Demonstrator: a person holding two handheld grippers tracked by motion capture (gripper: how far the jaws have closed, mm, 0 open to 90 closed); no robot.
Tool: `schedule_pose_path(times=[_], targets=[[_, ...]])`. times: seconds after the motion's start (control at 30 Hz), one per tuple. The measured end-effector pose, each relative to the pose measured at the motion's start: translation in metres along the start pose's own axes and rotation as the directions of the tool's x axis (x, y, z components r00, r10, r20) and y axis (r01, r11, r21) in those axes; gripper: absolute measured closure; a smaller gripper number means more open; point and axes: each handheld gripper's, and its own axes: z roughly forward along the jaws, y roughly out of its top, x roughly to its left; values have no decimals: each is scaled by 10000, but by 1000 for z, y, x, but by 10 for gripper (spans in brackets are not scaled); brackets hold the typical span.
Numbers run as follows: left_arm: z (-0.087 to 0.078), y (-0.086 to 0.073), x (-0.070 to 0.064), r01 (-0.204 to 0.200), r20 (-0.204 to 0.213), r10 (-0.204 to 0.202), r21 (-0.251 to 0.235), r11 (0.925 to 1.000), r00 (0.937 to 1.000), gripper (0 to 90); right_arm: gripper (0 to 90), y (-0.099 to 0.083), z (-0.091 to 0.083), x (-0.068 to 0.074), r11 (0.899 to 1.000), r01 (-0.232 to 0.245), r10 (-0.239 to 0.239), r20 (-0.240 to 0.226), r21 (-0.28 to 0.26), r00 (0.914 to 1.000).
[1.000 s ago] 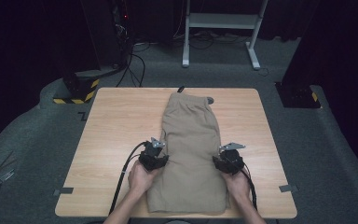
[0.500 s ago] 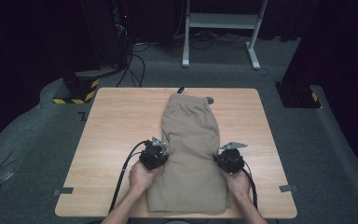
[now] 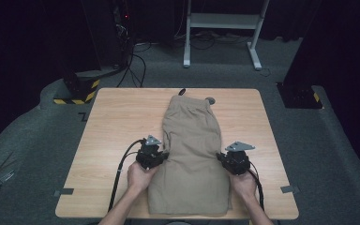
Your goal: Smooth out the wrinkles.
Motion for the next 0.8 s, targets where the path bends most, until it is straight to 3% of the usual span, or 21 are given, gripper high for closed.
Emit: schedule_pose_path(times=[0.27, 0.57, 0.8], targets=[[-15, 8, -5, -442, -48, 441, -261, 9987, 9990, 842, 870, 4, -12, -1, 9989, -153, 139, -318, -439, 9994], [-30, 13, -4, -478, -57, 475, -673, 9966, 9989, 843, 870, 15, -29, 4, 9946, 129, -179, -482, -1029, 9987], [-48, 22, -8, -815, -148, 804, -1043, 9912, 9967, 843, 870, 21, -43, 9, 9874, 458, -532, -456, -1513, 9975]])
